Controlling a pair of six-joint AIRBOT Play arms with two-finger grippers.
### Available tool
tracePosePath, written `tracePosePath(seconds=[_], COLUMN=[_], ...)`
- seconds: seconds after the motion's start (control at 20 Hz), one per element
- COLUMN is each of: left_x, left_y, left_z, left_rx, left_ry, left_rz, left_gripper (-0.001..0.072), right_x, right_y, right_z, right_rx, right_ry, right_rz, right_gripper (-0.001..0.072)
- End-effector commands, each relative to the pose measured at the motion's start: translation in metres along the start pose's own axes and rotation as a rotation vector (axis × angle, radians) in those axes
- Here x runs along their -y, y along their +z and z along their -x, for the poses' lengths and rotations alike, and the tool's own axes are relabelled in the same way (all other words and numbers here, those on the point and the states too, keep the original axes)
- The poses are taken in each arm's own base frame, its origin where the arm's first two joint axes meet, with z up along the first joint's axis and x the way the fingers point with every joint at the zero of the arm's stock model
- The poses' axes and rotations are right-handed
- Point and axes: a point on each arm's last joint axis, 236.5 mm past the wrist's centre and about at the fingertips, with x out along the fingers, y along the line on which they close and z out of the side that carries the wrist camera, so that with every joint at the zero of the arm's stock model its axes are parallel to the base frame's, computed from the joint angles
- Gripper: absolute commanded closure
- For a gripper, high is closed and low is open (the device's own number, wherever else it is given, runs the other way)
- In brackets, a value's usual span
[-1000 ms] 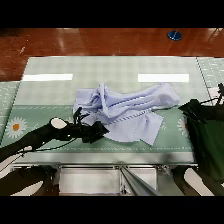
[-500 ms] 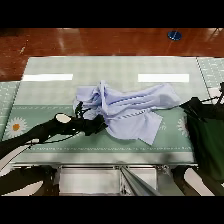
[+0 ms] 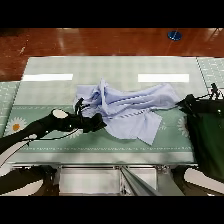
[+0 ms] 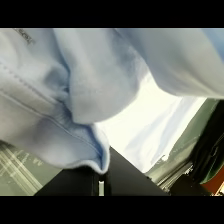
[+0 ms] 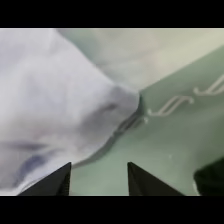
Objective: Fold the shirts.
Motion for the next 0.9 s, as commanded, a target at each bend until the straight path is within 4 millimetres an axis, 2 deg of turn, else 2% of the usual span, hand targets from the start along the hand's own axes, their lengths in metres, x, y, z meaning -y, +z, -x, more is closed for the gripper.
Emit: tracePosePath(seconds=[0.0,0.15,0.3,0.35,0.4,0.45,0.5,0.6,0.65,0.75,0.85], left_x=[0.000,0.000,0.000,0.000,0.000,0.000,0.001,0.008,0.009,0.003,0.010], left_y=[-0.003,-0.003,-0.003,-0.003,-0.003,-0.003,-0.001,0.009,0.020,0.052,0.088], left_z=[0.001,0.000,0.001,0.001,0.001,0.001,0.002,0.012,0.022,0.049,0.092], left_rx=[-0.017,-0.015,-0.016,-0.016,-0.016,-0.015,-0.012,-0.003,0.010,0.074,0.151], left_ry=[-0.001,-0.001,-0.002,-0.002,-0.001,-0.002,-0.004,-0.032,-0.040,-0.028,-0.069], left_rz=[-0.009,-0.008,-0.008,-0.008,-0.008,-0.008,-0.012,-0.069,-0.092,-0.108,-0.100], left_gripper=[0.0688,0.0687,0.0687,0.0687,0.0687,0.0688,0.0688,0.0687,0.0688,0.0688,0.0688], right_x=[-0.004,-0.013,-0.038,-0.045,-0.054,-0.064,-0.075,-0.107,-0.128,-0.175,-0.232], right_y=[0.015,0.024,0.020,0.020,0.019,0.020,0.021,0.033,0.045,0.071,0.085], right_z=[-0.021,-0.040,-0.069,-0.076,-0.081,-0.082,-0.078,-0.053,-0.031,0.024,0.097], right_rx=[-0.033,-0.042,-0.097,-0.108,-0.114,-0.111,-0.111,-0.090,-0.047,0.061,0.187], right_ry=[0.054,0.055,0.058,0.059,0.064,0.072,0.086,0.132,0.160,0.219,0.280], right_rz=[-0.060,-0.031,0.029,0.041,0.070,0.108,0.139,0.220,0.264,0.352,0.473], right_gripper=[0.0313,0.0313,0.0314,0.0412,0.0605,0.0690,0.0690,0.0691,0.0691,0.0691,0.0691])
